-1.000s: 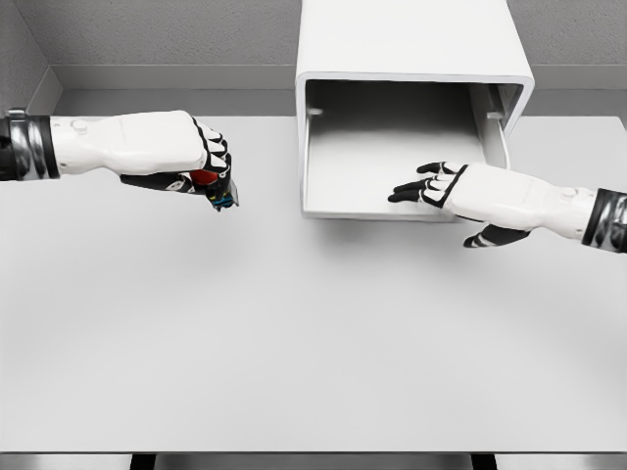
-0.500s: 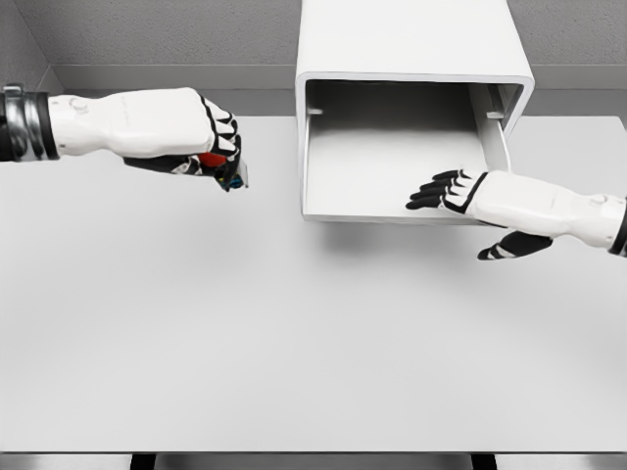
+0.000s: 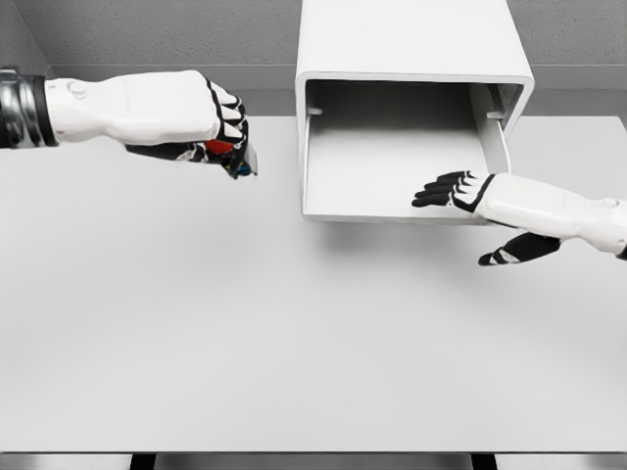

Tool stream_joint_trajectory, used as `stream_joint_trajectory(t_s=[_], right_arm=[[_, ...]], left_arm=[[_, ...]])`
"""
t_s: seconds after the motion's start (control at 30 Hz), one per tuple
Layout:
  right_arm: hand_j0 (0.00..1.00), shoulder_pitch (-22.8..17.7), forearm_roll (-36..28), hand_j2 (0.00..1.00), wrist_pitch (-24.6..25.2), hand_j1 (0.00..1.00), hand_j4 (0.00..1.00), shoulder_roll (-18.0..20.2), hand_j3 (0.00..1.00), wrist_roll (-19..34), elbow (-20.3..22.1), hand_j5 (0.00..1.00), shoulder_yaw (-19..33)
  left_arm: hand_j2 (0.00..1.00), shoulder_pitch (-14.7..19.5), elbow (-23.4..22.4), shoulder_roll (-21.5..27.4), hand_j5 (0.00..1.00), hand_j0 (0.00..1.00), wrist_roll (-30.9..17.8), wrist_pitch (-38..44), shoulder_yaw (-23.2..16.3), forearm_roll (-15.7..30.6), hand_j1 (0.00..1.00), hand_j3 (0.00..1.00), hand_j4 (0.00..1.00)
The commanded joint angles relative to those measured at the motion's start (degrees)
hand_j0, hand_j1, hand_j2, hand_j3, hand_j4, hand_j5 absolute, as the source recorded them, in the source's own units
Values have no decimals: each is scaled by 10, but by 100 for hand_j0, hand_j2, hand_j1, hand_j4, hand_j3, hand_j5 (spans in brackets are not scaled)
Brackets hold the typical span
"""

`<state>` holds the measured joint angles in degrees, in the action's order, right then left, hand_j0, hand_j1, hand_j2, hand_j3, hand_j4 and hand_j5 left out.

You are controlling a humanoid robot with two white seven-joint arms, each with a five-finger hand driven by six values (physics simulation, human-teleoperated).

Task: Slide open multi-storey tabletop storage cabinets and put open load switch and slide close multi-storey tabletop storage cabinets

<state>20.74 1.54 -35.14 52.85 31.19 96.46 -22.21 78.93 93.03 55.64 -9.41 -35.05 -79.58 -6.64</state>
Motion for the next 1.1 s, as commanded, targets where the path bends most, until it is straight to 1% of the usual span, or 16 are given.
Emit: stream_joint_trajectory(t_s=[0.0,0.03,0.1,0.13,0.27,0.33,0.4,0.67,0.9,1.0,1.07], right_arm=[[100,0,2,100,1,100,100,-6,100,18,-2,100,0],[100,3,15,100,1,100,100,-8,100,18,-3,100,1],[100,11,52,100,1,100,100,-28,100,19,-8,100,2],[100,18,59,100,1,100,100,-32,100,19,-15,100,2],[100,38,70,100,1,100,100,-33,100,16,-15,100,2],[100,34,115,100,1,100,100,-60,100,16,-21,100,2],[100,30,136,100,1,100,100,-63,100,18,-36,100,2],[100,25,138,100,1,100,100,-63,100,17,-37,100,1],[100,18,136,100,1,100,100,-59,100,15,-17,100,2],[100,3,135,100,1,100,100,-57,100,16,-12,100,2],[100,0,135,100,1,100,100,-57,100,17,-12,100,2]], left_arm=[[36,1,0,-1,36,36,1,1,1,5,36,36,36],[36,5,2,-1,36,36,1,1,1,5,36,36,36],[36,10,6,0,36,36,4,1,1,5,36,36,36],[36,11,6,0,36,36,4,1,1,5,36,36,36],[36,24,7,0,36,36,5,1,1,7,36,36,36],[36,26,8,0,36,36,6,1,1,8,36,36,36],[36,26,8,-1,36,36,6,1,1,8,36,36,36],[36,25,8,-10,36,36,9,1,1,8,36,36,36],[37,22,12,-14,37,37,16,1,2,8,37,37,37],[38,21,12,-14,38,38,16,1,2,8,38,38,38],[39,21,12,-14,39,39,16,1,2,8,39,39,39]])
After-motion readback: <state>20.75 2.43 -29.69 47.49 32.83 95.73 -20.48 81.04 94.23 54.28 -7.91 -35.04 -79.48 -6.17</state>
